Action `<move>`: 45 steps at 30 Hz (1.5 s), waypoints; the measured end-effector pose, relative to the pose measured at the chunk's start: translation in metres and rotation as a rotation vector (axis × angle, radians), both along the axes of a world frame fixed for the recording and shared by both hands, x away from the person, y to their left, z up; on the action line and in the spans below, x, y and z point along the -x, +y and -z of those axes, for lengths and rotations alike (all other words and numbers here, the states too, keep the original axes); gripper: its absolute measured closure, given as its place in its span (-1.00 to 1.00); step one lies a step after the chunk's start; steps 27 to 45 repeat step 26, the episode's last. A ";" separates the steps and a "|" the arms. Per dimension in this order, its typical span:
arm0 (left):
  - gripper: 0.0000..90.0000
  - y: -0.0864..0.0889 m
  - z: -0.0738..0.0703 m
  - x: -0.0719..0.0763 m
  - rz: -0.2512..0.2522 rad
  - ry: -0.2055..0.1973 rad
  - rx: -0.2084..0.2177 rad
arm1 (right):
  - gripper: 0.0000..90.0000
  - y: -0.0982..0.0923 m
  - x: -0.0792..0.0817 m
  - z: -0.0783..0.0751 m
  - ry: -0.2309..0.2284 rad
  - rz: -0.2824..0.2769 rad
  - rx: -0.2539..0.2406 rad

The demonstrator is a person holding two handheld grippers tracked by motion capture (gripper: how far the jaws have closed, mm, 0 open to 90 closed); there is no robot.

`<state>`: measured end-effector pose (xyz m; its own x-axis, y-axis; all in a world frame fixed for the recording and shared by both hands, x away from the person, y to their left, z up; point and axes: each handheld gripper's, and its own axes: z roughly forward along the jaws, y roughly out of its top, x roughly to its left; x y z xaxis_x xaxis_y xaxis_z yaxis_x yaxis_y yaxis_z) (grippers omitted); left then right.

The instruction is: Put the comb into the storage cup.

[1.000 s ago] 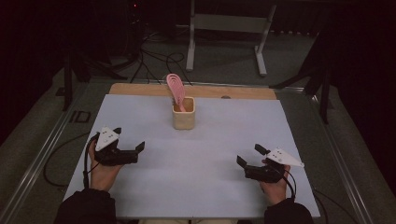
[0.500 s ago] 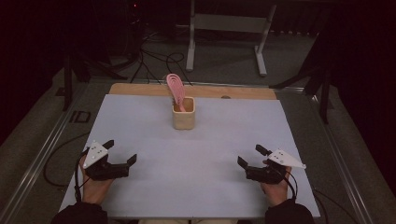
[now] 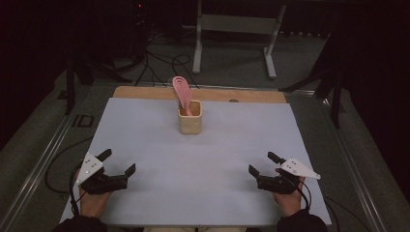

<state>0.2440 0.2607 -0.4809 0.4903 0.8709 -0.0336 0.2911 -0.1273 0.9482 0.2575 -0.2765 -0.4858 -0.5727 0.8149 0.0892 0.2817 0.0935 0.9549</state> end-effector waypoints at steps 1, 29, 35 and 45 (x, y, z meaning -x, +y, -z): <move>-1.00 0.000 0.001 0.000 0.000 0.002 -0.005 | -0.82 -0.001 0.000 0.000 -0.002 0.002 0.002; -1.00 0.001 0.004 0.002 -0.028 -0.009 -0.019 | -0.82 -0.001 0.000 0.003 -0.014 0.004 0.019; -1.00 0.001 0.004 0.002 -0.028 -0.009 -0.019 | -0.82 -0.001 0.000 0.003 -0.014 0.004 0.019; -1.00 0.001 0.004 0.002 -0.028 -0.009 -0.019 | -0.82 -0.001 0.000 0.003 -0.014 0.004 0.019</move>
